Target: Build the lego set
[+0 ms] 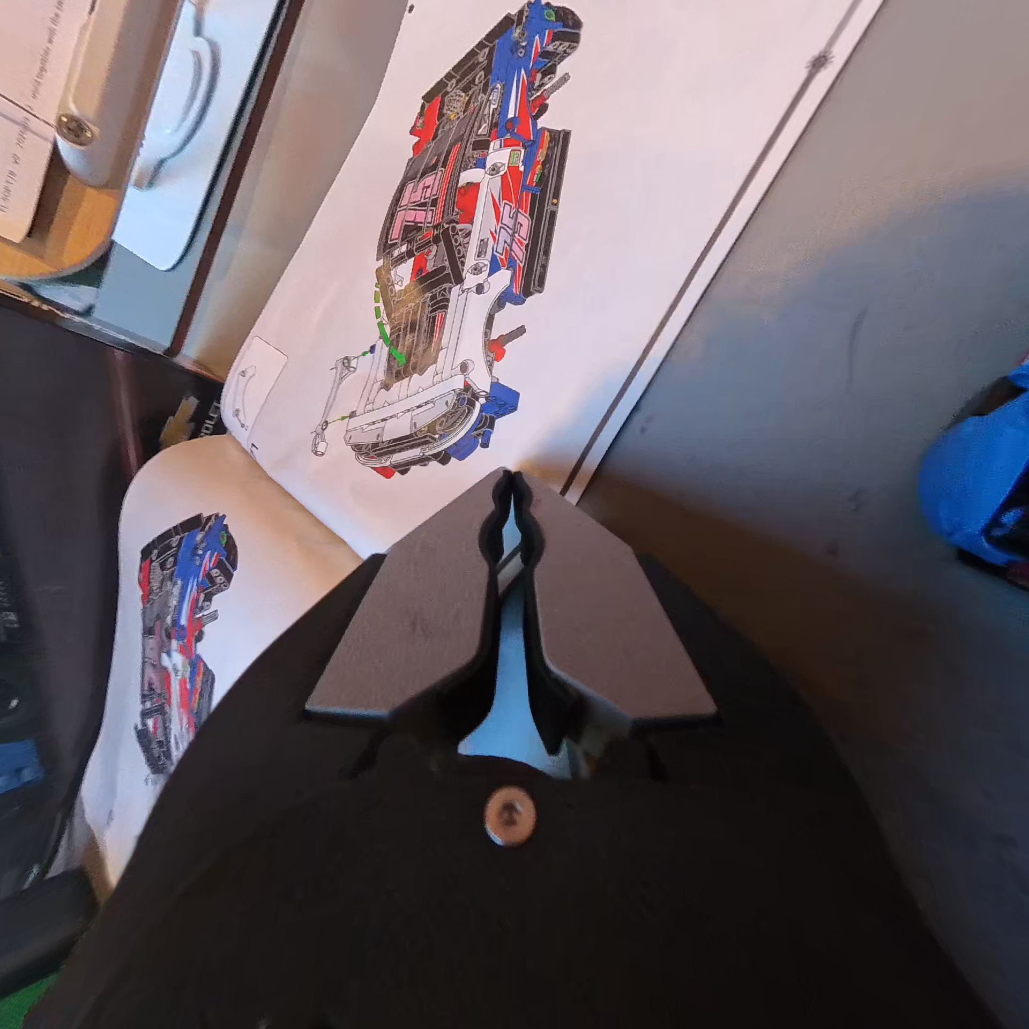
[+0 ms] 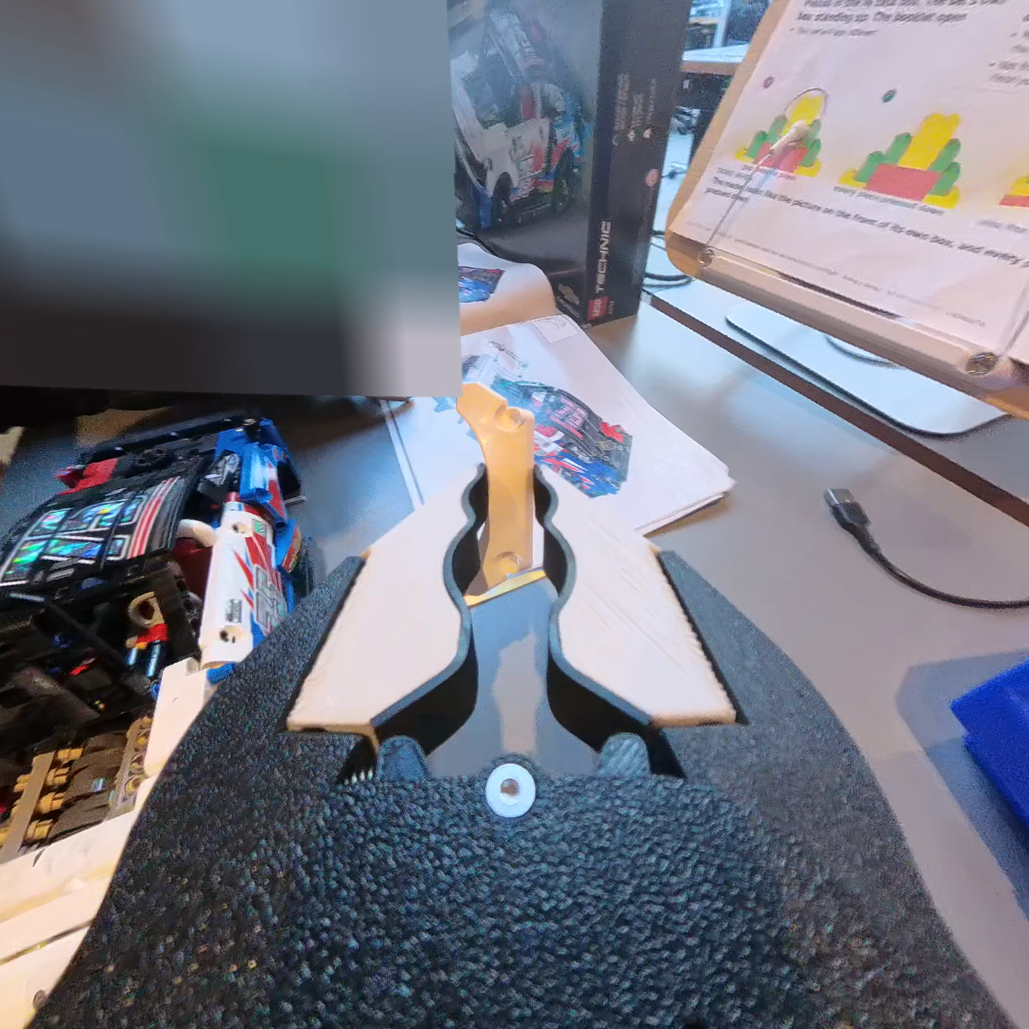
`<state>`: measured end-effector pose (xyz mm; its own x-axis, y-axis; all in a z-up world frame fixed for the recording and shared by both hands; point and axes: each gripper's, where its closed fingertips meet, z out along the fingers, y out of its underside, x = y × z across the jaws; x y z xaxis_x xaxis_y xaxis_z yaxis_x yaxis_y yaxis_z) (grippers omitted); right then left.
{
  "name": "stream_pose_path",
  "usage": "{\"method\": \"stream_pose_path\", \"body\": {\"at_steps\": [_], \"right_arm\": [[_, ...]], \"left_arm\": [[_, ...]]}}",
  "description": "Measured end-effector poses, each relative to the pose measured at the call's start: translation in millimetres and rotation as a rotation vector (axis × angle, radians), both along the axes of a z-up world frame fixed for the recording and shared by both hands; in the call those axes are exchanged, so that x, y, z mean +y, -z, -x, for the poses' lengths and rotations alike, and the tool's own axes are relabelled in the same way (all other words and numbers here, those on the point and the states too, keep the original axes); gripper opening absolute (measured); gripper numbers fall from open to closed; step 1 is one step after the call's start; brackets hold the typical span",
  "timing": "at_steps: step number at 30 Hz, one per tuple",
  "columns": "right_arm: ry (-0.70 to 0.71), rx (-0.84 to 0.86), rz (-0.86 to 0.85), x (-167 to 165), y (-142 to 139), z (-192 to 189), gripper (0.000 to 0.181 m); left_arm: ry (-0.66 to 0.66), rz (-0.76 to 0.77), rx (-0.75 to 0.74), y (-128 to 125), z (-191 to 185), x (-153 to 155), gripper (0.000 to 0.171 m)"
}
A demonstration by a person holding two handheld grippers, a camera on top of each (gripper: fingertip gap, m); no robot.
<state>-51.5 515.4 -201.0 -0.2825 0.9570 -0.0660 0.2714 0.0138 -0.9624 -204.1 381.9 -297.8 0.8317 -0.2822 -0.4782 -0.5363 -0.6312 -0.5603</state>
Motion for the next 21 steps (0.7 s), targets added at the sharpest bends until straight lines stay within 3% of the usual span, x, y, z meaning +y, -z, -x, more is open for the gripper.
{"method": "stream_pose_path", "body": {"at_steps": [3,7,12,16,19,21], "right_arm": [[0.068,0.044,-0.049,7,-14,1,0.016],[0.260,0.026,-0.084,32,-27,1,0.016],[0.342,0.047,0.100,30,-57,-13,0.015],[0.305,0.118,0.186,-4,-90,-30,0.015],[0.289,0.163,0.203,-29,-107,-39,0.015],[0.274,0.202,0.245,-46,-117,-43,0.015]], "left_arm": [[0.006,-0.034,0.050,-4,0,0,0.000],[0.015,-0.114,0.074,-18,0,4,0.000],[-0.021,-0.268,0.179,-69,4,10,0.000],[0.055,-0.423,0.103,-127,-40,14,0.000],[0.145,-0.493,-0.001,-155,-84,11,0.000],[0.211,-0.521,-0.091,-167,-119,5,0.026]]}}
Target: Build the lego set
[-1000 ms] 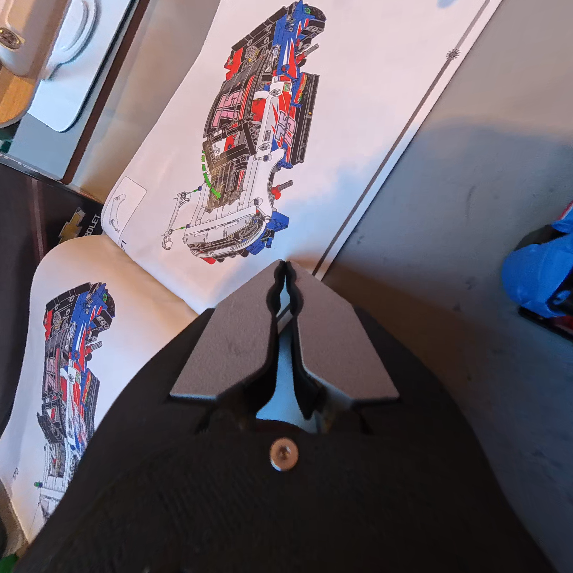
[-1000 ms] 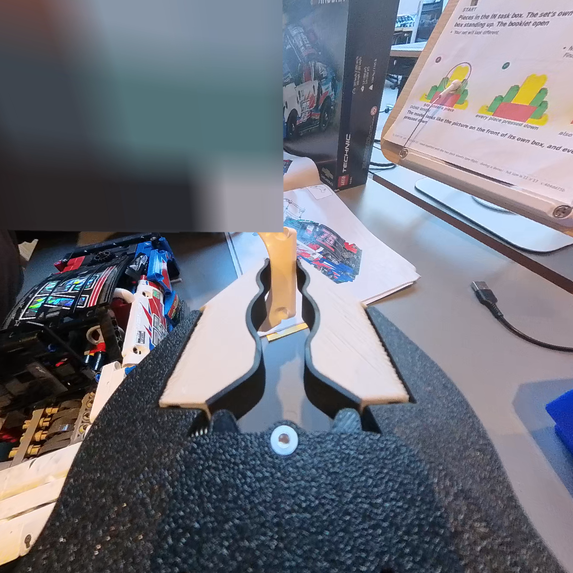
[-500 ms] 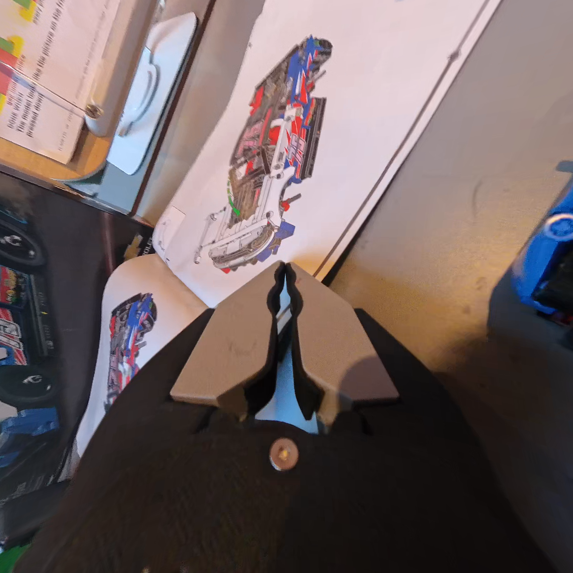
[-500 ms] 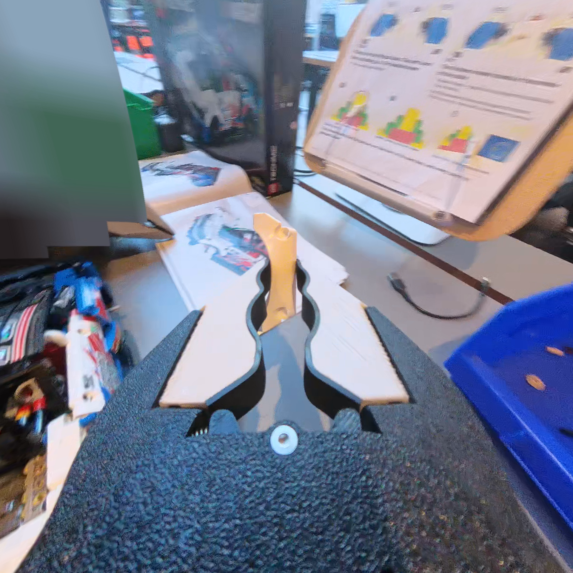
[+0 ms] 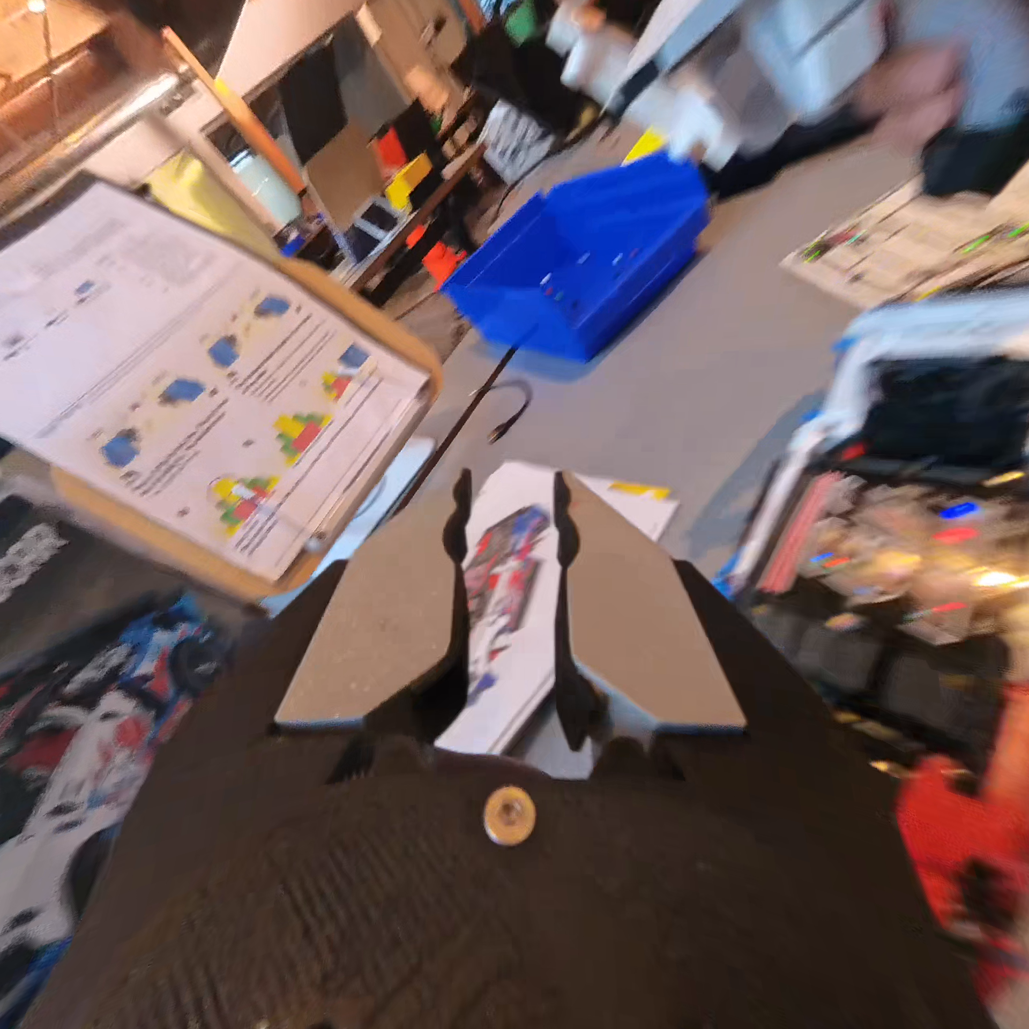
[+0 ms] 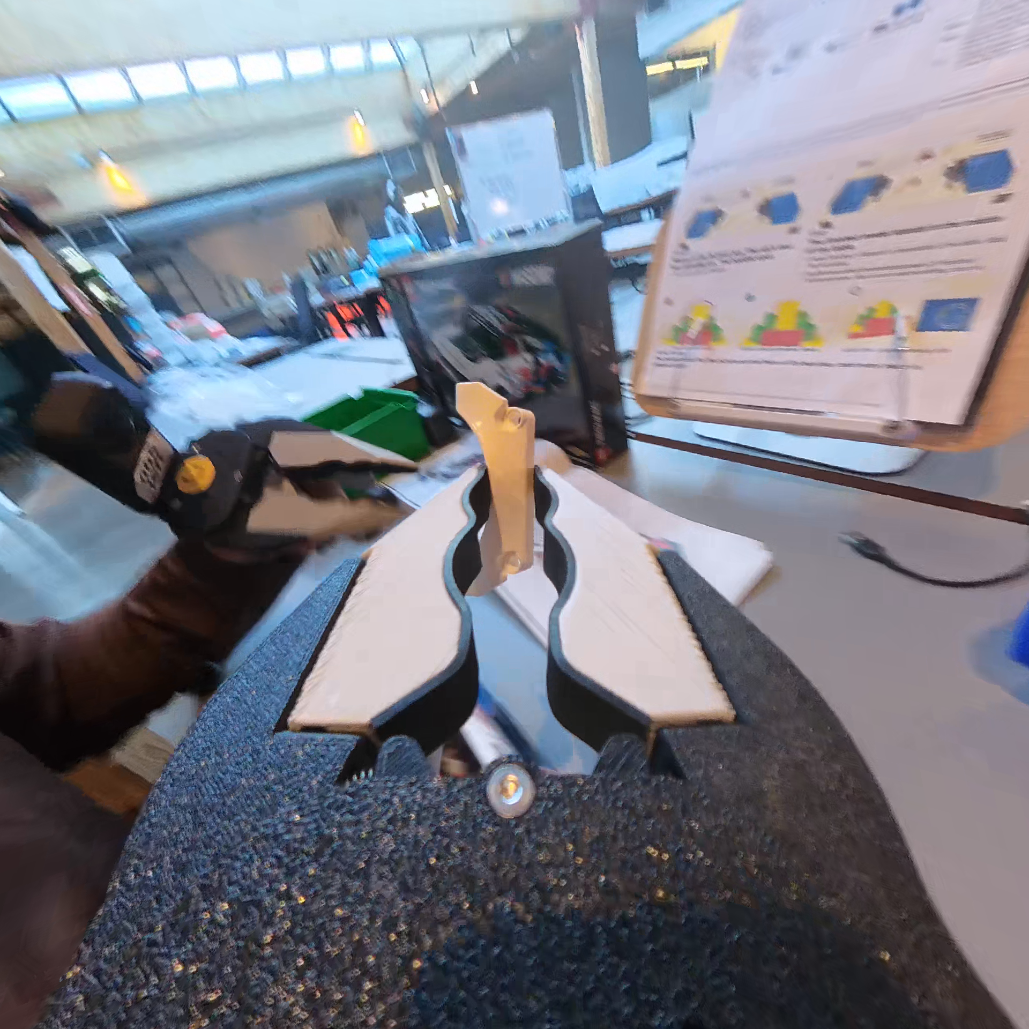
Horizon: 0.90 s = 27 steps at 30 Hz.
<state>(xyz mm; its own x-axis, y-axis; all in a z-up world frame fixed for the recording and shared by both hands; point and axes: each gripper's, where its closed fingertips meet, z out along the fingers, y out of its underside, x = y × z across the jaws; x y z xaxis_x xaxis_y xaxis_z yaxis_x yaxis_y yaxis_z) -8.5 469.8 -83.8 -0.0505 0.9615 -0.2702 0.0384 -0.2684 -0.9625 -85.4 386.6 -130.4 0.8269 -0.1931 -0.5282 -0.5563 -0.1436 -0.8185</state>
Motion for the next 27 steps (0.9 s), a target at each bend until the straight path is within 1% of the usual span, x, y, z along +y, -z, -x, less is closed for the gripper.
{"method": "stream_pose_path", "body": {"at_steps": [2,4,5,7,9,12,15,17,19,21,22,24,26,27], "right_arm": [[-0.025,0.047,0.039,-24,-11,-5,0.015],[-0.048,0.100,0.043,-50,-24,-11,0.015],[-0.053,0.129,0.037,-62,-31,-14,0.015],[-0.060,0.183,0.032,-87,-42,-23,0.015],[-0.055,0.213,0.022,-112,-44,-32,0.015],[-0.047,0.221,0.015,-133,-40,-37,0.015],[-0.055,0.235,0.076,-139,-33,-37,0.014],[-0.062,0.243,0.122,-135,-27,-33,0.014],[-0.075,0.248,0.157,-129,-19,-27,0.014],[-0.089,0.239,0.167,-119,-14,-20,0.014],[-0.095,0.235,0.166,-113,-12,-16,0.014],[-0.111,0.230,0.162,-101,-11,-9,0.014],[-0.112,0.211,0.098,-89,-11,-4,0.014],[-0.115,0.180,0.018,-84,-10,-3,0.015]], "left_arm": [[0.093,-0.009,-0.069,-8,-41,-11,0.028],[0.116,-0.065,-0.094,-20,-72,-23,0.025],[0.136,-0.086,-0.135,-25,-89,-30,0.025],[0.194,-0.122,-0.268,-33,-122,-47,0.024],[0.214,-0.171,-0.357,-37,-138,-60,0.023],[0.187,-0.222,-0.393,-30,-137,-66,0.019],[0.234,-0.209,-0.472,-24,-142,-67,0.018],[0.222,-0.213,-0.470,-21,-137,-62,0.017],[0.238,-0.212,-0.449,-19,-133,-53,0.017],[0.252,-0.211,-0.442,-20,-127,-41,0.016],[0.251,-0.212,-0.440,-20,-122,-35,0.012],[0.273,-0.177,-0.411,-15,-114,-23,0.011],[0.253,-0.165,-0.358,-10,-94,-15,0.016],[0.259,-0.160,-0.347,-8,-84,-14,0.016]]}}
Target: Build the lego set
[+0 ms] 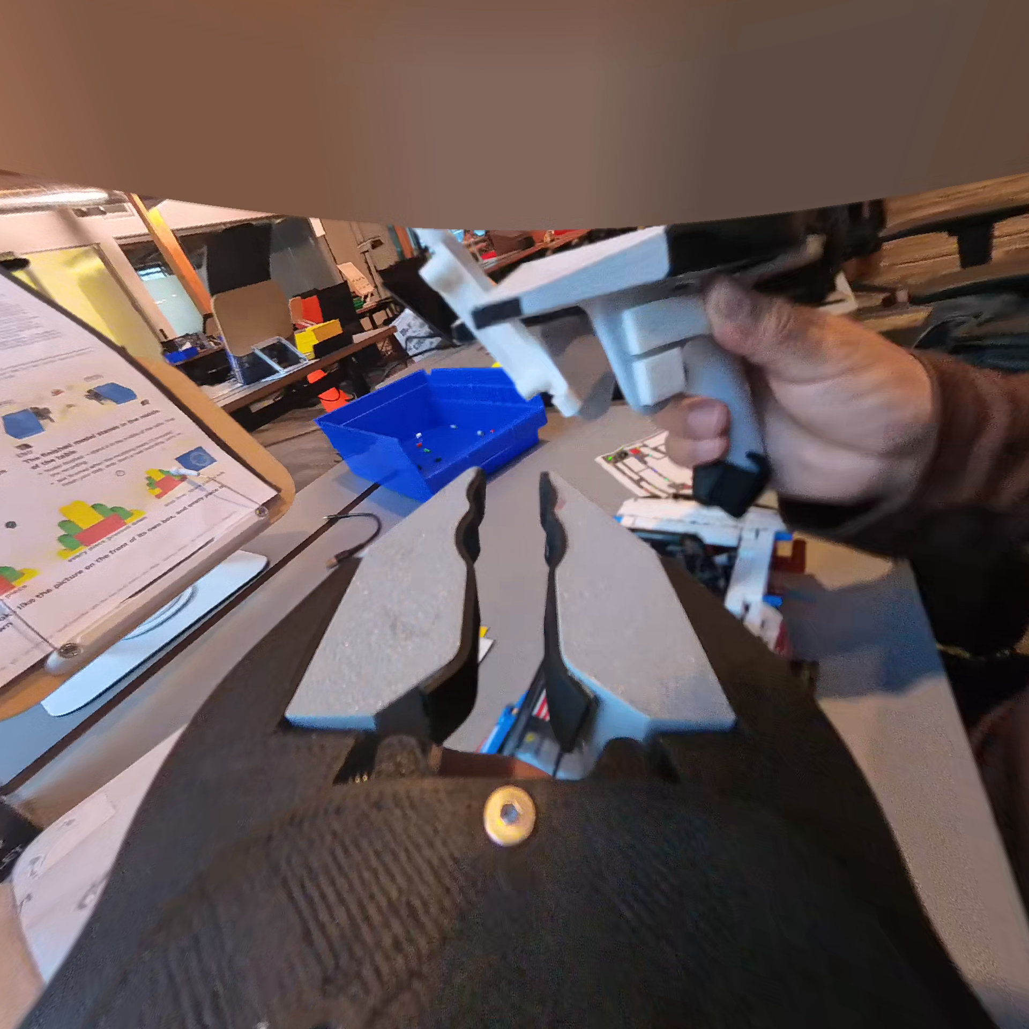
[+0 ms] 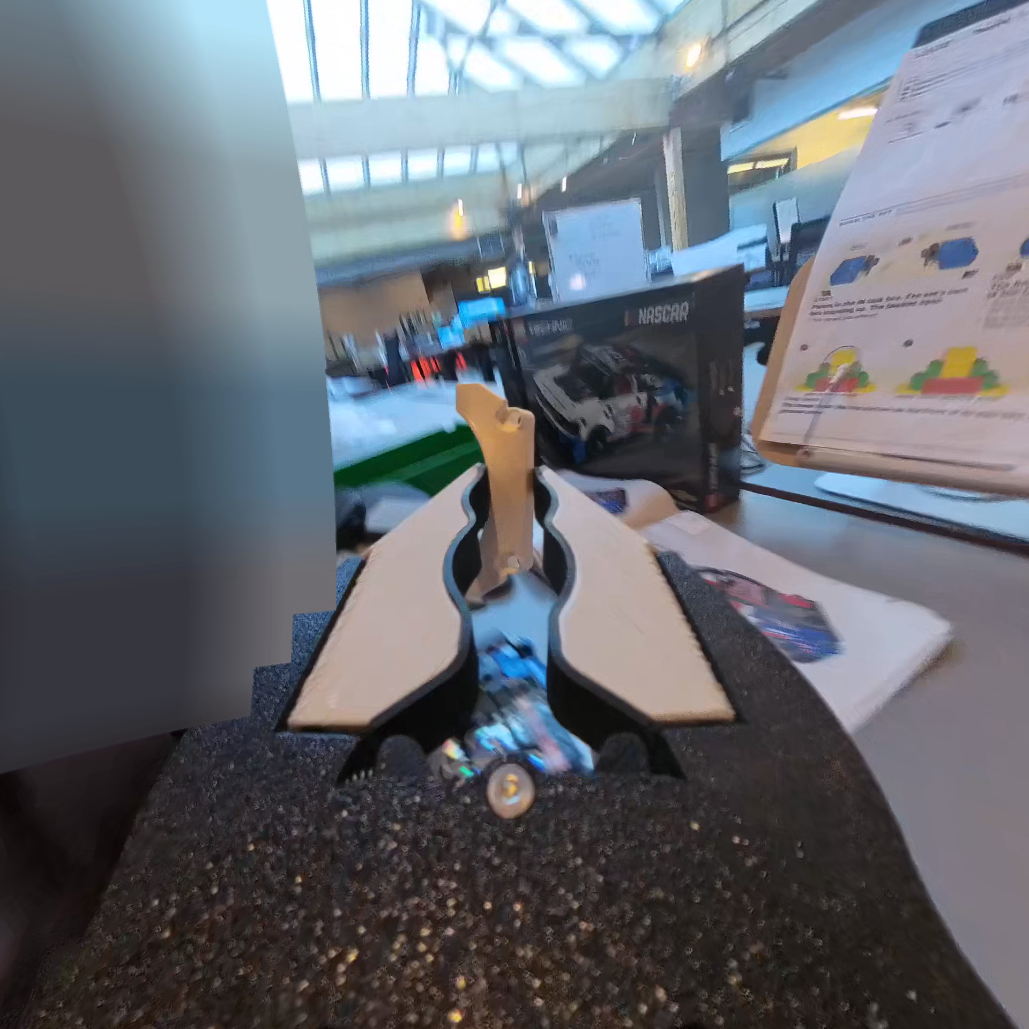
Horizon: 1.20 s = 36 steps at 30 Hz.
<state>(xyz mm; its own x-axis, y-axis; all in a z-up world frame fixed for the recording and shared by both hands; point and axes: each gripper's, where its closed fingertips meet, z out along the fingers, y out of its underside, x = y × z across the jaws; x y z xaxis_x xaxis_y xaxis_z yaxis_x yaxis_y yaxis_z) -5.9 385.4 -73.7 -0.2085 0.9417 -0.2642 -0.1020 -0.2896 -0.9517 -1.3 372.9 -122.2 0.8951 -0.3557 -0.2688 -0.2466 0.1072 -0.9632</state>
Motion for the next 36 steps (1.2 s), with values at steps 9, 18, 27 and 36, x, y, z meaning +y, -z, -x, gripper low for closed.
{"method": "stream_pose_path", "body": {"at_steps": [9,18,27,36], "right_arm": [[0.093,-0.387,-0.988,10,69,16,0.015],[0.024,-0.363,-1.111,-14,74,18,0.015],[0.165,-0.353,-1.265,4,74,19,0.010],[0.439,-0.161,-1.532,1,70,8,0.011]], "left_arm": [[0.142,0.150,-0.165,21,16,0,0.025],[0.249,0.178,-0.252,20,-1,-8,0.014],[0.256,0.200,-0.364,16,7,-6,0.005],[-0.061,-0.182,0.454,16,-11,-12,0.004]]}}
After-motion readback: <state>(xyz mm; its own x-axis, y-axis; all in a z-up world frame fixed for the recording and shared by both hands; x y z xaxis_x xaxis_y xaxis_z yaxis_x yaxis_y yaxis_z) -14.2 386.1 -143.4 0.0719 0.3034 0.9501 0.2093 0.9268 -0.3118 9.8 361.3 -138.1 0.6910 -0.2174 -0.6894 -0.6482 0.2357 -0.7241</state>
